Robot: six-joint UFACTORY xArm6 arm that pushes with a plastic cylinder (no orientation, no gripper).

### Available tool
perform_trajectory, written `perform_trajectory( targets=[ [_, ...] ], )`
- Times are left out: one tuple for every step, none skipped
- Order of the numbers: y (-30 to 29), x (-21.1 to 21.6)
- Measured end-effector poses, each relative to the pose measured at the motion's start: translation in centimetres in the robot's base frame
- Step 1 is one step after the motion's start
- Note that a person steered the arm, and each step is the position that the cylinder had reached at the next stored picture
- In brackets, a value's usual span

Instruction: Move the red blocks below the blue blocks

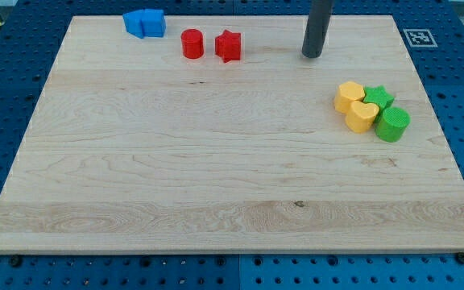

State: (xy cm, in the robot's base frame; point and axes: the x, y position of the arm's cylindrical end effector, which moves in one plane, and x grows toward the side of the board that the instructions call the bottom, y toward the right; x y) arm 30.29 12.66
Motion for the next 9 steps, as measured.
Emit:
perform_trajectory(
  targets=[
    [-2.7,0.2],
    [-6.7,0.2],
    [-10.6,0.2],
    [-9.3,0.2],
    [-8.2,-0.4],
    [-8.4,-1.2],
    [-8.4,-2.6],
    [-10.3,-2.7],
    [-13.8,-2.7]
  ],
)
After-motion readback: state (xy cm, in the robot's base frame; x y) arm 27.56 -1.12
